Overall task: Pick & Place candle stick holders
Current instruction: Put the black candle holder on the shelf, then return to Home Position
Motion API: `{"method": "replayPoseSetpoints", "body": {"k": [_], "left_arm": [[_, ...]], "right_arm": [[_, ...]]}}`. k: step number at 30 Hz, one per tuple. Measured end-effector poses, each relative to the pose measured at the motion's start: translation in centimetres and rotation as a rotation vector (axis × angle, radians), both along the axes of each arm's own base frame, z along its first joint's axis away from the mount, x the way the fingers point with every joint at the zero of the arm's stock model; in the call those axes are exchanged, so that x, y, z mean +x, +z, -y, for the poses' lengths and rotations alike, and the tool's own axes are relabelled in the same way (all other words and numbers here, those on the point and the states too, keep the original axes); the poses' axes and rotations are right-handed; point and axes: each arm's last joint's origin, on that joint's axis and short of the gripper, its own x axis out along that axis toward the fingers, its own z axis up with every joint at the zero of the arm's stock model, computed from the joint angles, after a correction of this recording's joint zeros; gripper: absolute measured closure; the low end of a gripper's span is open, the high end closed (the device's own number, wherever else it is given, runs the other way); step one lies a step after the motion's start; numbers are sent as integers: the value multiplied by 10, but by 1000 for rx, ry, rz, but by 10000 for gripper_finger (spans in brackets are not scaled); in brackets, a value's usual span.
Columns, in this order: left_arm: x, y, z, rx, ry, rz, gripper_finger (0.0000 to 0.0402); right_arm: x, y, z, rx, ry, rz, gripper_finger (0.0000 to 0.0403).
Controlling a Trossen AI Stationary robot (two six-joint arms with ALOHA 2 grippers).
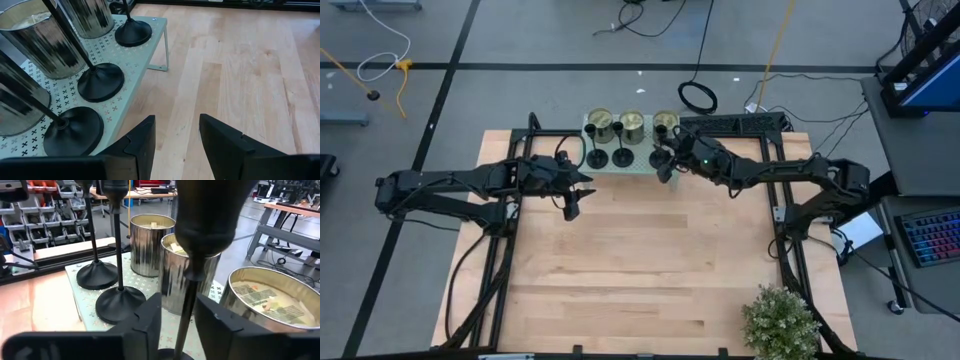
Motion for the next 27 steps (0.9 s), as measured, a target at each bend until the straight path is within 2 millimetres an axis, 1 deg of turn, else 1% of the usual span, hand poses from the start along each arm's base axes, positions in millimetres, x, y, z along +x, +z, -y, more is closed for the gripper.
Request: {"method": "replayPoseSetpoints", "body": {"k": [5, 10, 16, 19, 21, 24, 27], "left_arm": [[0, 0, 0, 0, 0, -1, 243], [0, 0, 0, 2, 0, -3, 243], [-1, 0, -1, 15, 21, -7, 243], [-1, -1, -1, 25, 38, -11, 245], [-1, 0, -1, 28, 44, -11, 254], [-1, 0, -1, 27, 44, -12, 281], [-1, -1, -1, 27, 43, -13, 314]], "right_arm": [[-2, 4, -1, -4, 0, 9, 261], [-11, 11, -4, 8, 2, -28, 236], [-26, 15, -13, 39, 15, -124, 228], [-30, 19, -21, 77, 27, -119, 234], [-32, 21, -26, 89, 39, -122, 238], [-35, 22, -36, 89, 68, -123, 243], [-38, 16, -45, 91, 99, -136, 245]]}}
